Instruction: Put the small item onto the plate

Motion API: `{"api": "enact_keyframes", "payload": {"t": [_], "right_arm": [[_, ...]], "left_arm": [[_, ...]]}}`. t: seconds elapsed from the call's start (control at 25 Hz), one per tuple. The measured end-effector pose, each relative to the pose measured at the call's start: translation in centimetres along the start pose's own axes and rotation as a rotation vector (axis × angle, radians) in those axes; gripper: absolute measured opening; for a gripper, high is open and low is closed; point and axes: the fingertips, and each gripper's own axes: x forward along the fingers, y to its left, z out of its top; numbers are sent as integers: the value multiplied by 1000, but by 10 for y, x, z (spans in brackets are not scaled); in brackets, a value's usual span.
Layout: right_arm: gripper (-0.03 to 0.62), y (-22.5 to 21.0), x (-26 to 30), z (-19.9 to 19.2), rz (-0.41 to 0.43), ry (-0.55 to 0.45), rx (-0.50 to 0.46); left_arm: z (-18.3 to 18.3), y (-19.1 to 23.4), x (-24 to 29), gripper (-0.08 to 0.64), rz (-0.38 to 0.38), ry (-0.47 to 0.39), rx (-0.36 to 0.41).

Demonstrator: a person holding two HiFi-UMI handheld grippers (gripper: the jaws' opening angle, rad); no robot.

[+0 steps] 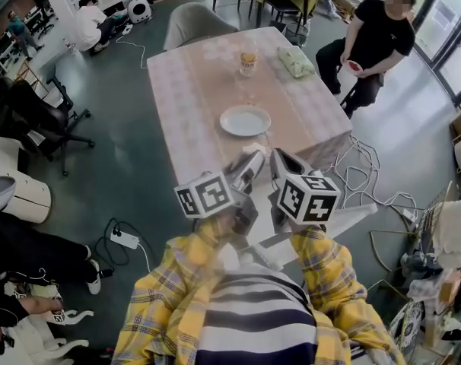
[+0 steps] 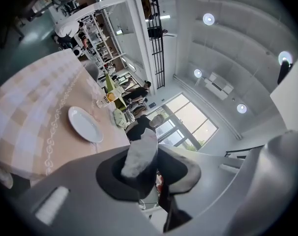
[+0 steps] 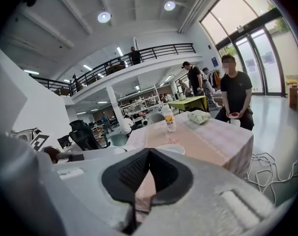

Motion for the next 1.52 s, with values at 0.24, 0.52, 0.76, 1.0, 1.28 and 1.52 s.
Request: {"api": "enact_keyframes", "payload": {"t": [0.24, 0.52, 0.76, 1.0, 1.28, 1.52], "right_arm": [[-3, -6, 26, 13, -18, 14, -2], [-3, -18, 72, 26, -72, 27, -8], [-3, -27, 113, 18, -99, 74, 9], [-3, -43, 145, 7, -133, 127, -2], [-3, -61, 170, -5, -156, 176, -8], [-3, -68, 183, -18, -156, 215, -10]], "left_arm": [[13, 24, 18, 91, 34, 22, 28], [39, 67, 46, 91, 83, 71, 112], [57, 101, 71, 92, 117, 126, 174], [68, 130, 92, 92, 151, 184, 276], [68, 157, 116, 94, 198, 353, 525], [53, 170, 127, 97, 181, 526, 522]]}}
